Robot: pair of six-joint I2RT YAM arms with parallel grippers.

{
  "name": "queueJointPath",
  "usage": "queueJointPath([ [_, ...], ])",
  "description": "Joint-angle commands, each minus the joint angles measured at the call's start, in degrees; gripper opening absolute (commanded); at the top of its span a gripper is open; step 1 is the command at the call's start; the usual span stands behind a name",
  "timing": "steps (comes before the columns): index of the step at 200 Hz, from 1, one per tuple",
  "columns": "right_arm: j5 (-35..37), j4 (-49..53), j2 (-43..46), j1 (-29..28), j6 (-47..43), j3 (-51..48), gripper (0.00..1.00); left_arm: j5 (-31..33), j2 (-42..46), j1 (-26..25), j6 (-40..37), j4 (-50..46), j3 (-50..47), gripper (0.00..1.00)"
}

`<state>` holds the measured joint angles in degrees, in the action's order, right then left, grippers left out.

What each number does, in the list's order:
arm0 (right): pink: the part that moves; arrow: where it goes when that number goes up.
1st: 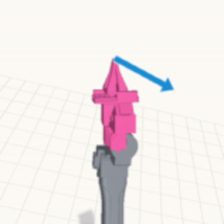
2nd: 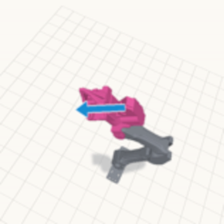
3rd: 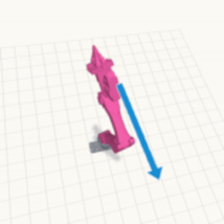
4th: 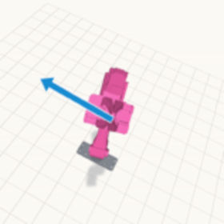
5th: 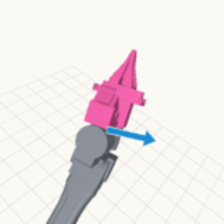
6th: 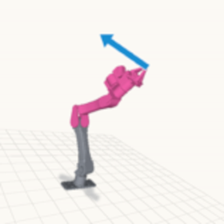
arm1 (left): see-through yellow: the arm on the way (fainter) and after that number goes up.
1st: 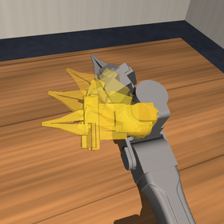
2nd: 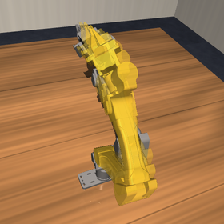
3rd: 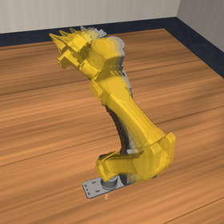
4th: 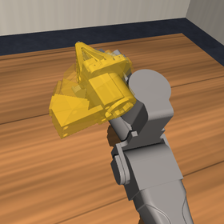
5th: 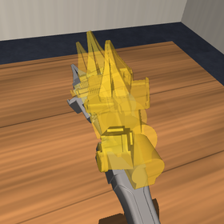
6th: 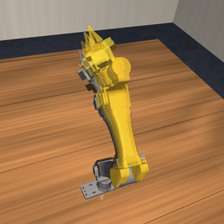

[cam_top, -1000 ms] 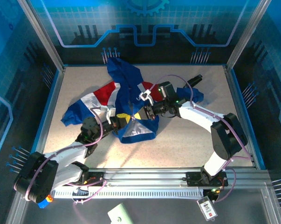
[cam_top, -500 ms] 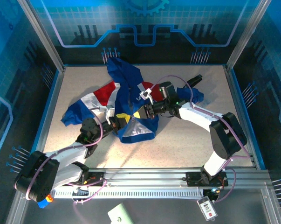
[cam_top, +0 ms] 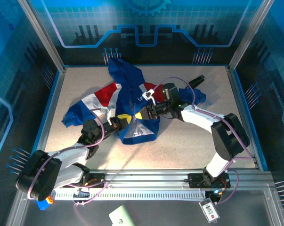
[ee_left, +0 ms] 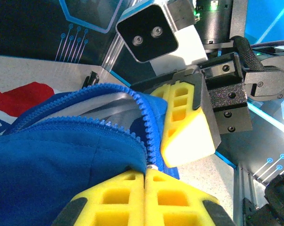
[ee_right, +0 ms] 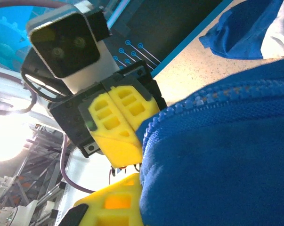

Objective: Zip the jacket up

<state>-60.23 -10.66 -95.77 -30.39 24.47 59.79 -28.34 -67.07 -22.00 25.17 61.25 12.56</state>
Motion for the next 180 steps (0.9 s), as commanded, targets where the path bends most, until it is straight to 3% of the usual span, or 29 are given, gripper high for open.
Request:
queueJointPath([
  [1,-2.8,-6.4,1.1,0.9,1.9,-0.7,0.00,-1.6,-1.1,0.2,1.3,3.4,-0.9,0.00],
  [180,-7.3,-11.0,-0.4,2.4,5.2,-1.0,0.00,-2.3,2.1,1.3,4.2,7.8,-0.4,0.00],
])
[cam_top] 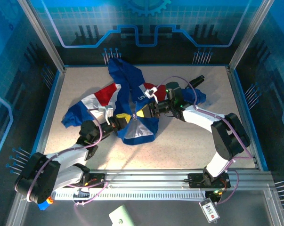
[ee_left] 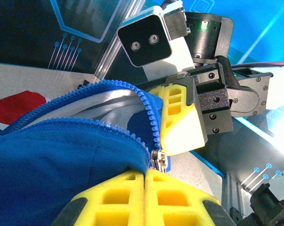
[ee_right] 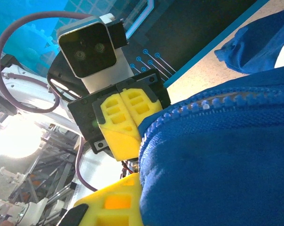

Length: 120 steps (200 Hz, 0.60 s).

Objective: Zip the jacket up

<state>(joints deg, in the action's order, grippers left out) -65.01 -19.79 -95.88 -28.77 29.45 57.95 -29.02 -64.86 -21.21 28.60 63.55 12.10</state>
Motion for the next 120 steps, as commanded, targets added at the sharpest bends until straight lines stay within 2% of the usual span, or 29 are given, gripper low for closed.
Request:
queueJointPath([
  [1,-2.5,-1.9,-0.3,0.8,0.2,0.8,0.00,-1.6,-0.1,0.6,0.9,5.6,0.1,0.00],
  [120,-1.6,1.1,0.0,0.2,-2.0,1.8,0.00,-4.9,-5.8,0.9,5.5,12.9,1.6,0.00],
])
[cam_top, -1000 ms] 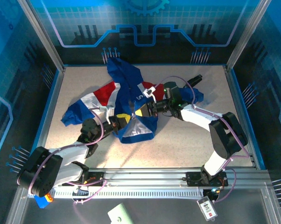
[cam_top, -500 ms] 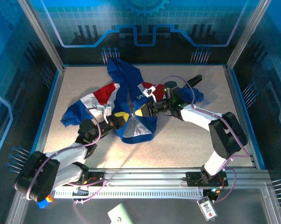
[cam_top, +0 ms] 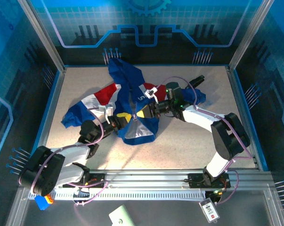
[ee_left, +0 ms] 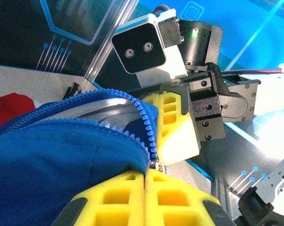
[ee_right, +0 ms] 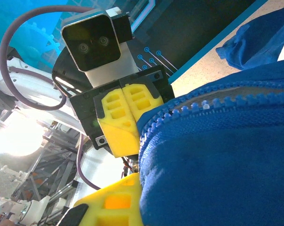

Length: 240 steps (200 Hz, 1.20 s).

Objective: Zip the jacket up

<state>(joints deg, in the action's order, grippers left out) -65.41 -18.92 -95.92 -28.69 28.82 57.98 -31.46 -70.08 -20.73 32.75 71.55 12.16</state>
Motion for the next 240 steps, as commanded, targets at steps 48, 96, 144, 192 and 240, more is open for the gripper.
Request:
queueJointPath([
  [48,-1.2,0.5,-0.1,-0.1,-1.8,1.8,0.00,-1.7,-0.1,0.5,2.6,5.5,1.4,0.00],
  [96,-1.1,0.0,0.1,0.0,-1.7,1.4,0.00,-0.9,-0.1,2.0,6.6,8.3,0.8,0.00],
  [144,-1.1,-1.0,-0.1,-0.1,-1.0,1.4,0.00,-1.8,-0.7,2.0,7.3,7.6,1.1,0.00],
  [192,-1.1,-1.6,-0.4,-0.4,-0.6,1.6,0.00,-2.5,-2.1,1.9,8.2,8.1,1.5,0.00],
  [240,-0.9,-1.8,-0.5,-0.5,-0.4,1.9,0.00,-2.7,-3.2,1.8,8.6,8.7,1.8,0.00],
])
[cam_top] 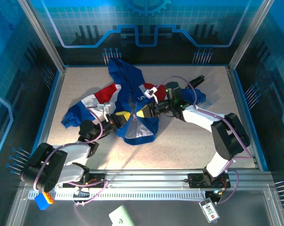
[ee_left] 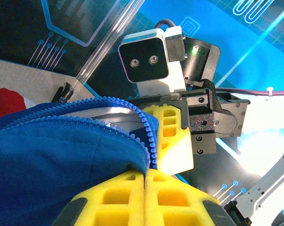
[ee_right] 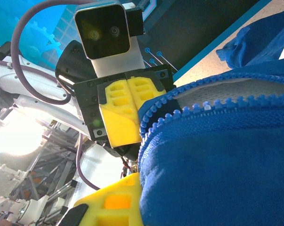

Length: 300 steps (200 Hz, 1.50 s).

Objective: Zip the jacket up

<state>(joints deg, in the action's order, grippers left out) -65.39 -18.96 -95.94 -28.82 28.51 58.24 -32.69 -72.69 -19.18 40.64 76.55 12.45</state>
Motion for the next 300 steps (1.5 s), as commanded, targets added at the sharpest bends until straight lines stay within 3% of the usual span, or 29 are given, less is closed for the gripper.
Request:
queueJointPath([
  [1,-0.9,-1.7,-0.5,-0.4,-0.1,1.6,0.00,-1.5,-0.6,0.2,0.8,3.7,1.5,0.00],
  [300,0.5,-3.6,-1.5,-0.3,2.1,2.6,0.00,-2.2,0.4,-0.8,0.0,2.3,-0.9,0.00],
])
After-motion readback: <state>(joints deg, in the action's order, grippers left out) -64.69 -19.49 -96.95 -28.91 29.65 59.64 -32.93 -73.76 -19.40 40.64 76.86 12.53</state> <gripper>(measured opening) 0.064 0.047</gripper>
